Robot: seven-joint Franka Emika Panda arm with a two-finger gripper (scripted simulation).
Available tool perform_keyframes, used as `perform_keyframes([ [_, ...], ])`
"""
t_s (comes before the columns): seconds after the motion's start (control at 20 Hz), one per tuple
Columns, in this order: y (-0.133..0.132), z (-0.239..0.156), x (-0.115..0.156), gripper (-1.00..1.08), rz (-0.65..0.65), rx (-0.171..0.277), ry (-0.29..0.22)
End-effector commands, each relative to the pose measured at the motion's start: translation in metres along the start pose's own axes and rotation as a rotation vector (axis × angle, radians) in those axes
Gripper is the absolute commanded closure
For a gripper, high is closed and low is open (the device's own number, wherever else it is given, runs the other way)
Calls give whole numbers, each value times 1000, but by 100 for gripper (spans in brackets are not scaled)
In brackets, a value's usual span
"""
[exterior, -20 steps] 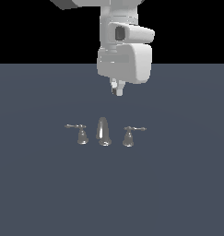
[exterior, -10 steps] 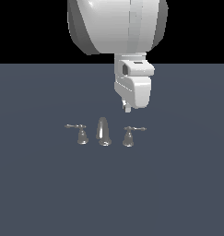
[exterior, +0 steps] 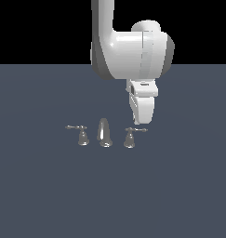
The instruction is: Turn on the faucet by rotating a designated handle.
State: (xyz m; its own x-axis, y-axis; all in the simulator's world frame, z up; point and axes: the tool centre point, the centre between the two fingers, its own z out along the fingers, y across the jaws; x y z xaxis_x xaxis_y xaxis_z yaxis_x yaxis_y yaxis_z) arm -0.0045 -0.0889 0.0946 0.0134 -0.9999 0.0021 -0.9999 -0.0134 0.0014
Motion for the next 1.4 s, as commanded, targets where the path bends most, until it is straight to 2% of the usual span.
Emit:
perform_keyframes([
  [0.0,-3,9,7,108,39,1,0],
  [0.55,-6,18,14,108,80,1,-1],
  [1.1,32,18,29,108,81,1,-2],
  [1.2,24,18,22,108,70,9,-4],
  [1.35,34,18,20,108,72,7,-3],
])
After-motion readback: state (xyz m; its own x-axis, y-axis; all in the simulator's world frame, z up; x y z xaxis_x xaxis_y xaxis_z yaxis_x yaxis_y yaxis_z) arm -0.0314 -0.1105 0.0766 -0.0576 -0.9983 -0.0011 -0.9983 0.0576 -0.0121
